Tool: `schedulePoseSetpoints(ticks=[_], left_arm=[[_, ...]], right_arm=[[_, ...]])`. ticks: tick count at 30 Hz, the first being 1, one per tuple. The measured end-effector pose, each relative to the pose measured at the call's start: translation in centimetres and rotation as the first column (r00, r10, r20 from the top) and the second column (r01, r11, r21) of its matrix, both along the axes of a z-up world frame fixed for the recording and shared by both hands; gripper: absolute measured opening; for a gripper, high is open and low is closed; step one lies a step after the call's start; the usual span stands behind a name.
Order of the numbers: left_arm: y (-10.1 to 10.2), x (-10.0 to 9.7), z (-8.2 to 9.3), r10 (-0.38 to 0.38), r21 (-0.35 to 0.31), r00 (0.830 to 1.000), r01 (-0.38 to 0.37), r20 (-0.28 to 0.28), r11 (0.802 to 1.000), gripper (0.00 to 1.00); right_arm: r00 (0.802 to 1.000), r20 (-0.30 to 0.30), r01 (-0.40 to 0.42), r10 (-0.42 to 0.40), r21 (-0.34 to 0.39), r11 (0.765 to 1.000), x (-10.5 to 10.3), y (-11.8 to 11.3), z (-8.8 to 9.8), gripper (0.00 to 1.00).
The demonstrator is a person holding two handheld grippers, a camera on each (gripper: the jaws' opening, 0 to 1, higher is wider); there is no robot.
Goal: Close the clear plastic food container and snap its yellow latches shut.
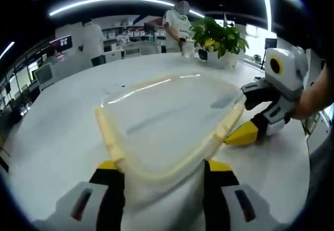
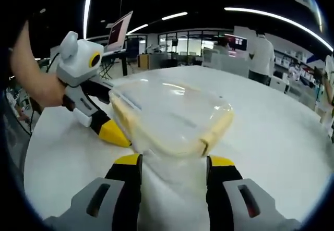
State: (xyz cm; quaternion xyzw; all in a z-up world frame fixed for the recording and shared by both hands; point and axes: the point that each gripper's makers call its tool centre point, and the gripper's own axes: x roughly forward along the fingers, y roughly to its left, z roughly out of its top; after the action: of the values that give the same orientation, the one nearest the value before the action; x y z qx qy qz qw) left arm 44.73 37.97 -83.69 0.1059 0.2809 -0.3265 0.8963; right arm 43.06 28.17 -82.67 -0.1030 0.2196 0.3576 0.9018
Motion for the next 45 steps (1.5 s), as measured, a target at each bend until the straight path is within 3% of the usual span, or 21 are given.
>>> schedulePoseSetpoints(ticks=[16, 19, 24, 29, 31, 35, 38, 40, 41, 43, 45], left_arm=[[0.1, 0.3, -0.1, 0.008, -0.007, 1.0, -0.008, 0.015, 1.0, 0.56], [0.2, 0.2, -0.4, 0.013, -0.022, 1.0, -0.013, -0.006, 1.0, 0.55], [0.0, 0.0, -0.2, 0.01, -0.059, 1.0, -0.011, -0.008, 0.998, 0.58], [0.2, 0.1, 0.0, 0.037, -0.083, 0.999, -0.037, -0.004, 0.996, 0.66], [0.4, 0.2, 0.2, 0.046, -0.085, 0.999, -0.045, 0.011, 0.995, 0.69], [0.6, 0.0, 0.4, 0.041, -0.104, 0.999, -0.039, 0.023, 0.994, 0.69], [0.8, -0.1, 0.4, 0.062, -0.138, 0.998, -0.061, 0.003, 0.989, 0.75], [1.2, 0.1, 0.3, 0.105, -0.156, 0.994, -0.106, -0.014, 0.982, 0.9], [1.3, 0.2, 0.3, 0.11, -0.164, 0.994, -0.11, -0.011, 0.98, 0.97], [1.3, 0.1, 0.6, 0.11, -0.184, 0.994, -0.109, -0.003, 0.977, 0.98], [1.3, -0.1, 0.4, 0.106, -0.185, 0.994, -0.107, -0.013, 0.977, 0.99]], right_arm=[[1.0, 0.006, -0.003, 0.003, 0.008, 1.0, 0.3, -0.1, 0.0, 0.46], [1.0, 0.009, -0.013, 0.013, 0.009, 1.0, 0.1, -0.3, 0.0, 0.45], [1.0, -0.002, -0.012, 0.012, 0.026, 1.0, -0.3, -0.2, -0.1, 0.51], [0.998, -0.047, 0.04, -0.037, 0.069, 0.997, -0.3, -0.4, -0.3, 0.64], [0.999, -0.008, 0.032, -0.031, 0.05, 0.998, -0.2, -0.4, 0.0, 0.62], [0.999, -0.007, 0.039, -0.039, 0.075, 0.996, -0.1, -0.2, 0.6, 0.63], [0.999, -0.023, 0.043, -0.04, 0.103, 0.994, 0.0, 0.0, 0.6, 0.71], [0.998, -0.052, 0.053, -0.045, 0.17, 0.984, -0.1, 0.5, 0.8, 0.82], [0.998, -0.045, 0.061, -0.054, 0.162, 0.985, 0.0, 0.3, 0.8, 0.88], [0.998, -0.026, 0.059, -0.056, 0.182, 0.982, 0.0, 0.4, 1.0, 0.96], [0.997, -0.046, 0.075, -0.068, 0.182, 0.98, 0.0, 0.2, 0.7, 0.99]])
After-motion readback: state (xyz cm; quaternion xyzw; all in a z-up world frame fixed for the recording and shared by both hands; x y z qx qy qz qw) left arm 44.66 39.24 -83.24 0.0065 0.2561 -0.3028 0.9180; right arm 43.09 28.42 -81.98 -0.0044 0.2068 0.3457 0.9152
